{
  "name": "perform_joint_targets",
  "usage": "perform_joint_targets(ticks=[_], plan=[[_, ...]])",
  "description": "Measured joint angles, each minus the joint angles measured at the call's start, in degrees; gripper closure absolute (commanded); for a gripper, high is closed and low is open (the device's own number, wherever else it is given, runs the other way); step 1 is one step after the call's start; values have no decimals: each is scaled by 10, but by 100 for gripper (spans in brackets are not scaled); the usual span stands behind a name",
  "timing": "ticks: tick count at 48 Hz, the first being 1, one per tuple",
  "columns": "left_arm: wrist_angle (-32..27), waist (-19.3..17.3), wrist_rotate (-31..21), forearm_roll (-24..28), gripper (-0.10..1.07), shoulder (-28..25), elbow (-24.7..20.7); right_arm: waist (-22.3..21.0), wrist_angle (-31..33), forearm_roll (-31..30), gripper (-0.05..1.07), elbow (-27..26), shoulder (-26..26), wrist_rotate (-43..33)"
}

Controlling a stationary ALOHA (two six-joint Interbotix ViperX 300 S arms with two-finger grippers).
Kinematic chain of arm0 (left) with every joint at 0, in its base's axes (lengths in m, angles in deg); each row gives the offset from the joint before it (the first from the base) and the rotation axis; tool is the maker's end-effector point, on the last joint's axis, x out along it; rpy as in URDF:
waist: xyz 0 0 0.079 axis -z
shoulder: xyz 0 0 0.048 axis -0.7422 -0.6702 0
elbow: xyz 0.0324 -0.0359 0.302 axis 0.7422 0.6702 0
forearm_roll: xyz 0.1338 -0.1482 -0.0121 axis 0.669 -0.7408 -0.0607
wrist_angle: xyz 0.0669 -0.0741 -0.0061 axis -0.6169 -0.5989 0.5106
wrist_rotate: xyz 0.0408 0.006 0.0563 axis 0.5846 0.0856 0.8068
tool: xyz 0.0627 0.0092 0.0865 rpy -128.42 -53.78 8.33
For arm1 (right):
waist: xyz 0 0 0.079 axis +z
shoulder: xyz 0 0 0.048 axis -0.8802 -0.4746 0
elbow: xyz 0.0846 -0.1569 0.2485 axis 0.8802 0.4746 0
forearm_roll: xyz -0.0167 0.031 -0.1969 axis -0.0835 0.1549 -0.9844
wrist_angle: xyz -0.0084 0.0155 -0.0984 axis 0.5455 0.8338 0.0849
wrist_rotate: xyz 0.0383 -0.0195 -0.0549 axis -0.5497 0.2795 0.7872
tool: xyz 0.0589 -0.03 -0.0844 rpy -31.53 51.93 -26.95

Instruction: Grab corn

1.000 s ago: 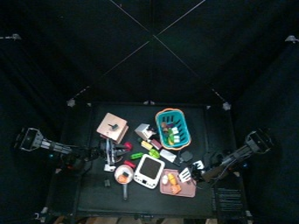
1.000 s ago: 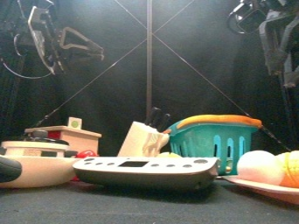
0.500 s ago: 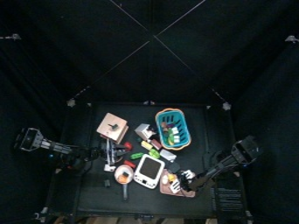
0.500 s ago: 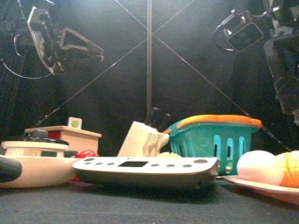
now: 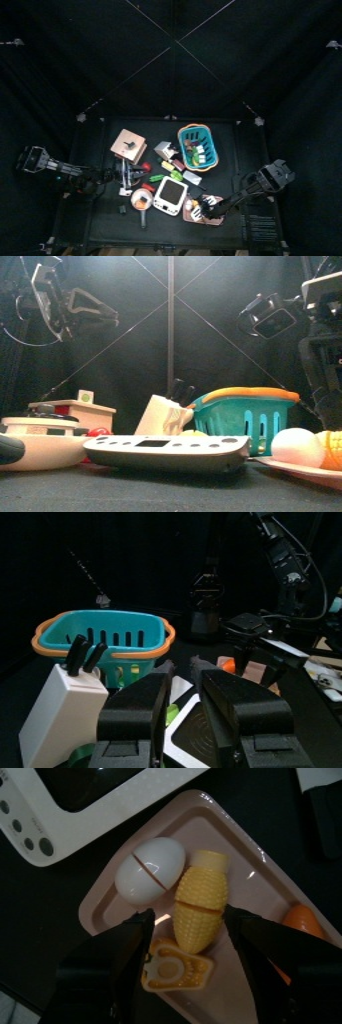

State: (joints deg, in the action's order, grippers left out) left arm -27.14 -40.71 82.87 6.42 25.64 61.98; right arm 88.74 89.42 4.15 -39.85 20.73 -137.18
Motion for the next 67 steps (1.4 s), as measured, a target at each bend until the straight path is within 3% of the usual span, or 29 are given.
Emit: perform_joint_targets(ticks=[17,35,67], plan=[[-2,0,0,0,31,0,0,-10,-12,4,17,16,-4,1],[-2,0,0,0,31,0,0,-11,-12,5,50,16,-4,1],[-3,0,0,0,31,0,0,-17,52,6,50,-11,21,-1]])
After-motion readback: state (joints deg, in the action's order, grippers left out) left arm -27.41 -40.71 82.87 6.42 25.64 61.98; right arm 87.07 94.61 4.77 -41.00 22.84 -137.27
